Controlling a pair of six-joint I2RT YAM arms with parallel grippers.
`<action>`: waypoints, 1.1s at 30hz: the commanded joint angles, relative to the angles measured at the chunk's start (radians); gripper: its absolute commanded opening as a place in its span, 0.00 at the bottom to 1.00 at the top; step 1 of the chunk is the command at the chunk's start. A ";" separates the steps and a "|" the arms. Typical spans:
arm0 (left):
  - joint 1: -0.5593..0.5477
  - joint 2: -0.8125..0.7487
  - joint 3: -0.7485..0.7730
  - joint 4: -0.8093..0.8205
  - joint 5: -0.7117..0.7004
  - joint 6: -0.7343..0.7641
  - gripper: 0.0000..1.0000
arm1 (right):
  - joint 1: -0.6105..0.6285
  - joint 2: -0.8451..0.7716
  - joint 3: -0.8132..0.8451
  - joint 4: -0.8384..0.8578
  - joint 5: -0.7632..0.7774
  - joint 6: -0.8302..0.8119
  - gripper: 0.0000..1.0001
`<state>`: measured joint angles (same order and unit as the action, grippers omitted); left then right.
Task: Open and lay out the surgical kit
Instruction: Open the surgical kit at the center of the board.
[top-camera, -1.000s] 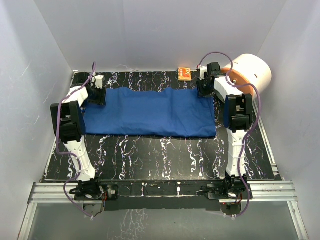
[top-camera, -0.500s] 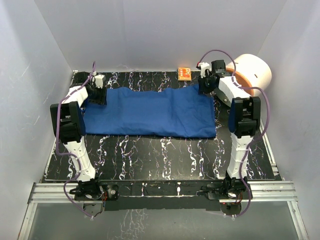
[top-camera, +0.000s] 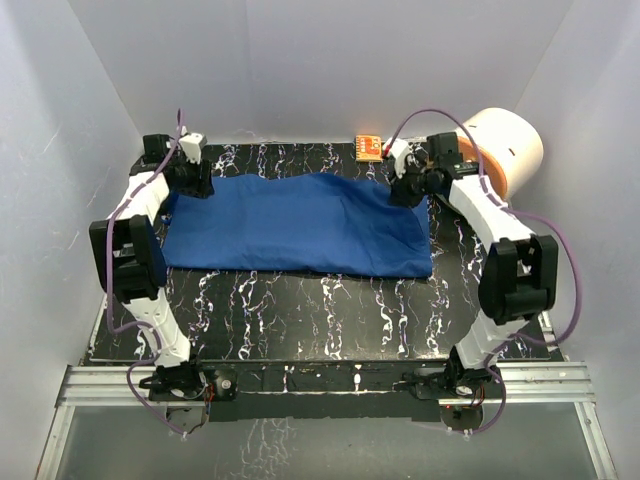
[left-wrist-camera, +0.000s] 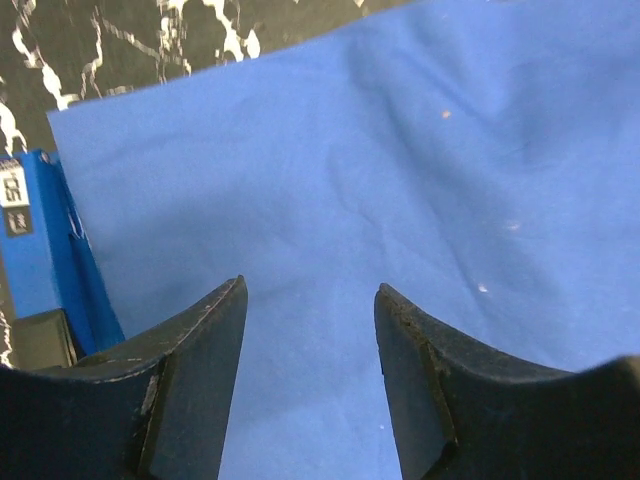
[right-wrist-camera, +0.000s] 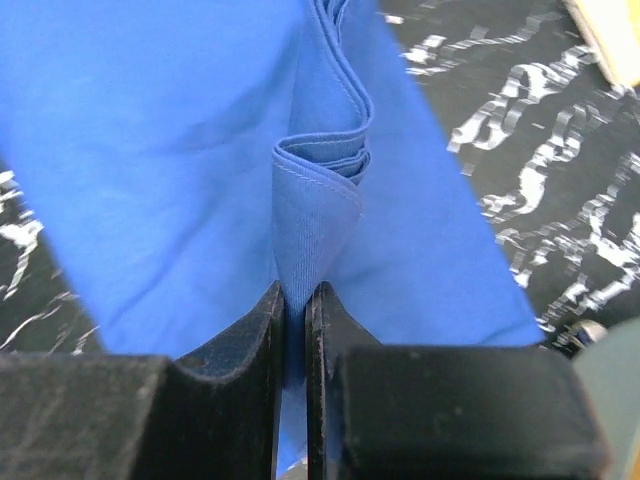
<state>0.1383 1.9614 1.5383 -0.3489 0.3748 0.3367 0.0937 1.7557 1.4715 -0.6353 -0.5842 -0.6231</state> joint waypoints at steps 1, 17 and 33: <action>0.003 -0.126 -0.026 0.066 0.132 0.009 0.54 | 0.104 -0.185 -0.140 -0.065 -0.086 -0.137 0.00; -0.181 -0.238 -0.032 -0.282 0.327 0.570 0.57 | 0.240 -0.470 -0.382 -0.296 -0.106 -0.214 0.00; -0.374 -0.253 -0.123 -0.213 0.209 0.982 0.63 | 0.219 -0.539 -0.222 -0.347 -0.217 -0.102 0.00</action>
<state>-0.2447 1.7229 1.4246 -0.6170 0.6029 1.1759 0.3222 1.2789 1.1790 -0.9169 -0.7139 -0.7513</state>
